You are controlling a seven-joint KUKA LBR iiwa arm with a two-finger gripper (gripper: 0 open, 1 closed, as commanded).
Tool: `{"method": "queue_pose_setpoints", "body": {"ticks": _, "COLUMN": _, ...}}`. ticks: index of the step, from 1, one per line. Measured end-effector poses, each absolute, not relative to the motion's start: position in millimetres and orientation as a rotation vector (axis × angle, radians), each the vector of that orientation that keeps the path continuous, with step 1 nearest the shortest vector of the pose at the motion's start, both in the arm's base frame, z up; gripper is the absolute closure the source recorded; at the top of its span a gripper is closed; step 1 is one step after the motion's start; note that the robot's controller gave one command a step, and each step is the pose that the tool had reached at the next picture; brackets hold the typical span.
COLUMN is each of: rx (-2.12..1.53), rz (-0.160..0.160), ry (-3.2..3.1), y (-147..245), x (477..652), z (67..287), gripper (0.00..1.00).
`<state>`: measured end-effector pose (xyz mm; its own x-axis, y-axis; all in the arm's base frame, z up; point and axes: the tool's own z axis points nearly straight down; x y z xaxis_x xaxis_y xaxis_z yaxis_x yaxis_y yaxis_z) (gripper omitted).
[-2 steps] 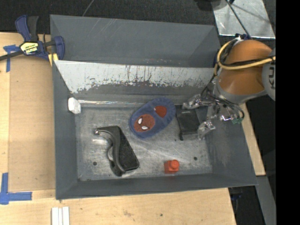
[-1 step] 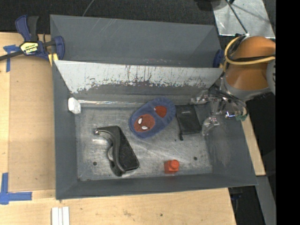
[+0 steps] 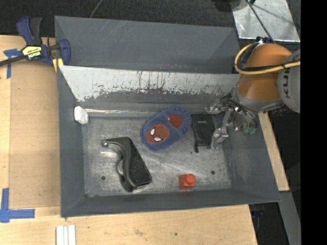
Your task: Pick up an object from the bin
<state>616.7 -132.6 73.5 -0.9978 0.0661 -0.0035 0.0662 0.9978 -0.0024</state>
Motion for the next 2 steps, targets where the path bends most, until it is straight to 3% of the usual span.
{"method": "queue_pose_setpoints", "body": {"ticks": 1, "rx": 0.104, "rz": -0.002, "ry": 3.135, "y": -133.4, "x": 617.9, "z": 75.5, "gripper": 0.00}}
{"method": "queue_pose_setpoints", "body": {"ticks": 2, "rx": 0.106, "rz": -0.003, "ry": 3.124, "y": -133.9, "x": 621.0, "z": 78.4, "gripper": 1.00}}
